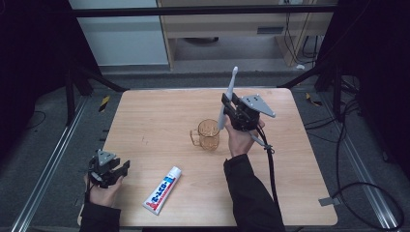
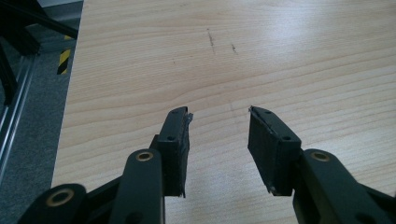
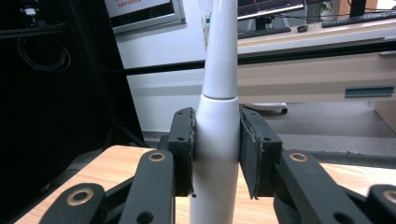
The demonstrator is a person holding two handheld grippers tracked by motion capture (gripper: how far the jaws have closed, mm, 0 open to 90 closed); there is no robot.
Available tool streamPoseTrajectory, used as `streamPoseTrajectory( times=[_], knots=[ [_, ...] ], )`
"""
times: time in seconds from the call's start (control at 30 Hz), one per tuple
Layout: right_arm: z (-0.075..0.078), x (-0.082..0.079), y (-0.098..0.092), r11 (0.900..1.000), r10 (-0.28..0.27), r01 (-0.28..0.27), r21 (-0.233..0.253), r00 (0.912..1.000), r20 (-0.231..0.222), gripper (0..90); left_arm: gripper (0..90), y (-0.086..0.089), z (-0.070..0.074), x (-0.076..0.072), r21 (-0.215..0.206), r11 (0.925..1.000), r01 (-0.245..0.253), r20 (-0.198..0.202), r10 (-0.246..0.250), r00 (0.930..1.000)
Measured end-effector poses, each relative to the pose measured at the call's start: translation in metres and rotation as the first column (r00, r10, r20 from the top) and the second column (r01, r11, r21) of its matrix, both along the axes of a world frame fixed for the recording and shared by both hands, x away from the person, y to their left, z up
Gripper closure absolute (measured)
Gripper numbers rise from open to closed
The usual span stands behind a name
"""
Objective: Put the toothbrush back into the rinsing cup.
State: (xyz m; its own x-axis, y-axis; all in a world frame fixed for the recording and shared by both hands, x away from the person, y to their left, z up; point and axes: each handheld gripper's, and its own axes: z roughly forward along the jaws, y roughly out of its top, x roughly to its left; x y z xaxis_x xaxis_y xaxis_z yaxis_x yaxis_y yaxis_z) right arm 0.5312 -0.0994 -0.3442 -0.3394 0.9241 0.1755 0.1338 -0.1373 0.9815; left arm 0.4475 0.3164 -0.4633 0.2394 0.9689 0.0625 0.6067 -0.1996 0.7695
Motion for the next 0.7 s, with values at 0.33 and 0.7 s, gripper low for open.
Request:
streamPoseTrajectory(
  times=[0.33,0.7],
  knots=[
    [-0.009,0.009,0.010,1.000,0.025,-0.025,-0.002,0.9996,-0.011,67.7,58.9,0.000,0.000,0.000,0.005,1.0000,-0.008,0.010,0.008,0.9999],
    [-0.021,0.016,0.018,0.999,0.037,-0.038,-0.028,0.9986,-0.036,67.8,59.4,0.001,0.000,-0.001,0.009,0.9999,-0.012,0.011,0.012,0.9999]
  ],
)
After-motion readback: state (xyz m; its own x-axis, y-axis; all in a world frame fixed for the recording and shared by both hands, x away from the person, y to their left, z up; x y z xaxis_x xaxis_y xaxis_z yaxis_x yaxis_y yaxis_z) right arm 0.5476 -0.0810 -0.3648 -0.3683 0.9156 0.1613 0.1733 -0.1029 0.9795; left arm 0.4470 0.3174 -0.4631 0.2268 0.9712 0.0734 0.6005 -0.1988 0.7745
